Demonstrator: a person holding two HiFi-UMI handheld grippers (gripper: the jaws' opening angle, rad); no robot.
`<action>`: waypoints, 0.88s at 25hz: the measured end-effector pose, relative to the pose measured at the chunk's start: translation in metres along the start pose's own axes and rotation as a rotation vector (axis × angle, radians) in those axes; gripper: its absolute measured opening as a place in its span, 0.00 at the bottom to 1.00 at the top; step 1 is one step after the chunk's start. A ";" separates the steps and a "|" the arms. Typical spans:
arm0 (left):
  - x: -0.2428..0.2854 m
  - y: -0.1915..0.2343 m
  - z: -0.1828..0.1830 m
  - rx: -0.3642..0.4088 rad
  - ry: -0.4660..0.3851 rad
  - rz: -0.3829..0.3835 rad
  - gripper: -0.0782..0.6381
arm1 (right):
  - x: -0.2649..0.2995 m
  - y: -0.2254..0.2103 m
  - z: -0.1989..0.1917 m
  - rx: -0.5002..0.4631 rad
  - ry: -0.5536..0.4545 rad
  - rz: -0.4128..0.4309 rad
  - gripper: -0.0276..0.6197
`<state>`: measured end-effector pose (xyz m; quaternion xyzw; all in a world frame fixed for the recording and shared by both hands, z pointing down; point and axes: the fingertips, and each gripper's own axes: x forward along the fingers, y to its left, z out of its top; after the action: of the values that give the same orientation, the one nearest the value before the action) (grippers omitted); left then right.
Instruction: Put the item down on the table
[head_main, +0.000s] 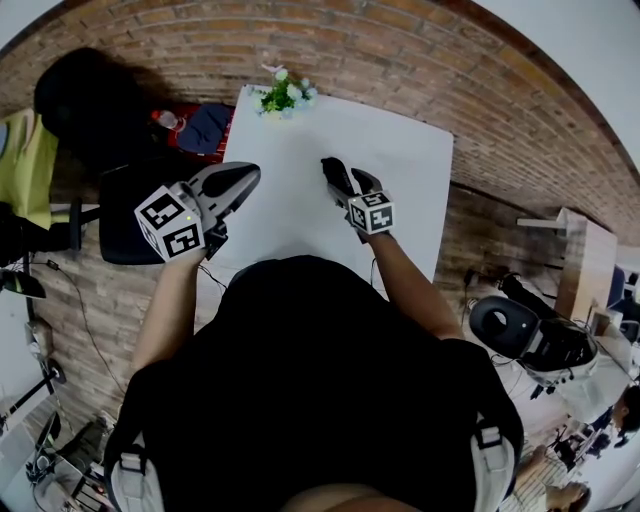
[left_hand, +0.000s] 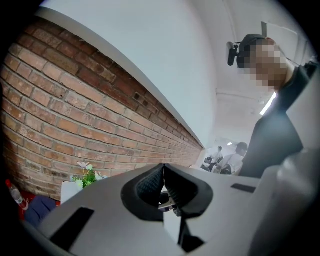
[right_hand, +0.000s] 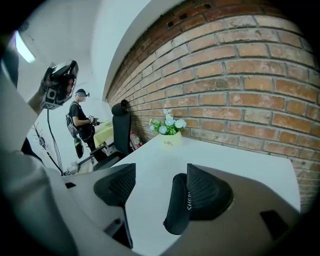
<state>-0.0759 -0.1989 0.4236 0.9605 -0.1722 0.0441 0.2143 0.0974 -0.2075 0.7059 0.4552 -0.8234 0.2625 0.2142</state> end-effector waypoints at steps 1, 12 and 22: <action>0.001 -0.002 -0.001 0.000 0.001 -0.003 0.13 | -0.004 0.001 0.002 -0.002 -0.009 -0.001 0.55; 0.016 -0.022 -0.007 0.011 0.019 -0.042 0.13 | -0.048 0.020 0.021 -0.018 -0.088 0.001 0.43; 0.027 -0.036 -0.013 0.019 0.036 -0.078 0.13 | -0.087 0.031 0.038 -0.008 -0.163 -0.009 0.33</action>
<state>-0.0379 -0.1714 0.4255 0.9674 -0.1305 0.0545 0.2099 0.1096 -0.1625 0.6178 0.4780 -0.8371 0.2202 0.1493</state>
